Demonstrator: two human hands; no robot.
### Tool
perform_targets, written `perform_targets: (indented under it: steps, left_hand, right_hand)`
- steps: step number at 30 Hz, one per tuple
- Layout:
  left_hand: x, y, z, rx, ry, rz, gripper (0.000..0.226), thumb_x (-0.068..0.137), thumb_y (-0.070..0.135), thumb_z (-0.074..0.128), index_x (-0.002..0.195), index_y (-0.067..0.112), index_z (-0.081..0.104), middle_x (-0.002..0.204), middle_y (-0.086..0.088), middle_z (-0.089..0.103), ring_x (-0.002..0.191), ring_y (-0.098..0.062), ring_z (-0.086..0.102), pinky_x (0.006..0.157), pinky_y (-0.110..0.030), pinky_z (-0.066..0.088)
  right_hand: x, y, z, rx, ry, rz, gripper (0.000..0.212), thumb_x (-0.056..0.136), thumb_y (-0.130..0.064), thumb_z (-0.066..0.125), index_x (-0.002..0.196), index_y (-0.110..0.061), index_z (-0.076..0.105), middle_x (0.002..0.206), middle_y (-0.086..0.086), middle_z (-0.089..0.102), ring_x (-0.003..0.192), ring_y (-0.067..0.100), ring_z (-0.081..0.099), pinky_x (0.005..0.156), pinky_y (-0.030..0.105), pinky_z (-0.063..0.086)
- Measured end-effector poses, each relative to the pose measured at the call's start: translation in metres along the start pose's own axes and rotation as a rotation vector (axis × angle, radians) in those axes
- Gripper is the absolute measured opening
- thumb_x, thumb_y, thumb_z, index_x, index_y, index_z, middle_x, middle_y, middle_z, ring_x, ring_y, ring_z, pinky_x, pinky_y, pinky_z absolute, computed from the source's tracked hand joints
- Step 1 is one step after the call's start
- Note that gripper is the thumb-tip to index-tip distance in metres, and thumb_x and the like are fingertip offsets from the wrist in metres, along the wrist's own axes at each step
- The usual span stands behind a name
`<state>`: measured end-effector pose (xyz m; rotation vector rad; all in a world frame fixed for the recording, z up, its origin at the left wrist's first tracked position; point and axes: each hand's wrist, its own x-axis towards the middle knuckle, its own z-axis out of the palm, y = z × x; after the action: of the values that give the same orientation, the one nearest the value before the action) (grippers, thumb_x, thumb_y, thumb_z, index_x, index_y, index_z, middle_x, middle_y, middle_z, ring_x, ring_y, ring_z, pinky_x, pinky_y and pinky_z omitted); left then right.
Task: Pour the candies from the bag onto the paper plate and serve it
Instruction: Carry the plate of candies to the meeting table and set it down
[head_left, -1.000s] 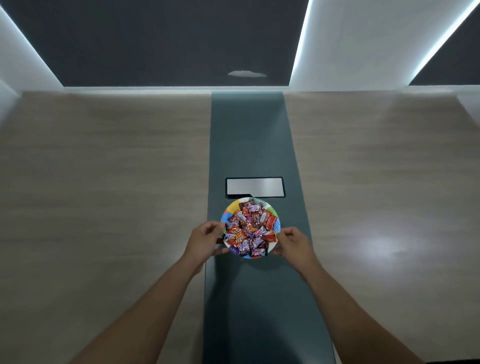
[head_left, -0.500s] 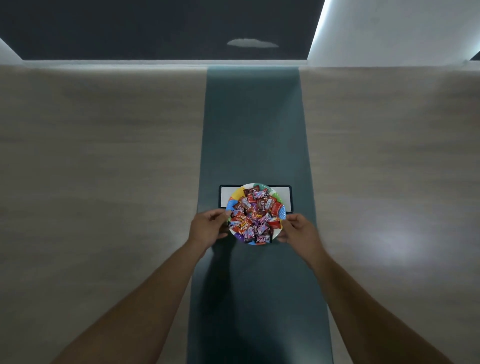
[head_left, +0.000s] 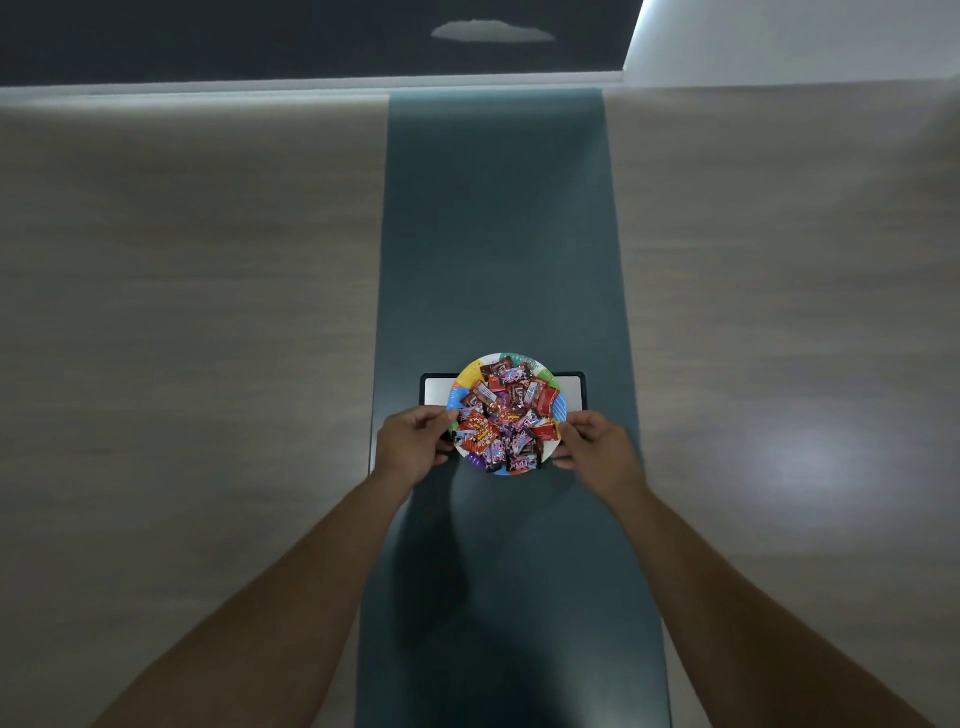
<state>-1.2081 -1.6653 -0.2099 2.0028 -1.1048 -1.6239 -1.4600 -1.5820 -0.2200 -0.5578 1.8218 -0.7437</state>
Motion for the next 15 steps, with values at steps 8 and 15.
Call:
perform_targets:
  steps: [8, 15]
  left_hand:
    - [-0.002, -0.002, -0.001, -0.02, 0.005, -0.015, 0.032, 0.098, 0.033, 0.078, 0.121, 0.009, 0.079, 0.097, -0.011, 0.082, 0.073, -0.021, 0.074, 0.064, -0.028, 0.067]
    - [-0.039, -0.003, -0.012, -0.011, 0.055, 0.039, 0.033, 0.103, 0.037, 0.071, 0.124, 0.011, 0.069, 0.11, -0.006, 0.078, 0.085, -0.028, 0.08, 0.078, -0.043, 0.071]
  right_hand:
    - [-0.006, -0.001, 0.004, 0.0, 0.019, 0.017, 0.027, 0.11, -0.022, 0.061, 0.13, -0.006, 0.068, 0.115, 0.014, 0.082, 0.092, 0.024, 0.084, 0.082, 0.042, 0.071]
    - [-0.041, 0.005, -0.002, -0.173, 0.107, -0.02, 0.02, 0.107, -0.024, 0.058, 0.108, -0.015, 0.076, 0.103, 0.008, 0.082, 0.078, 0.018, 0.079, 0.078, 0.048, 0.07]
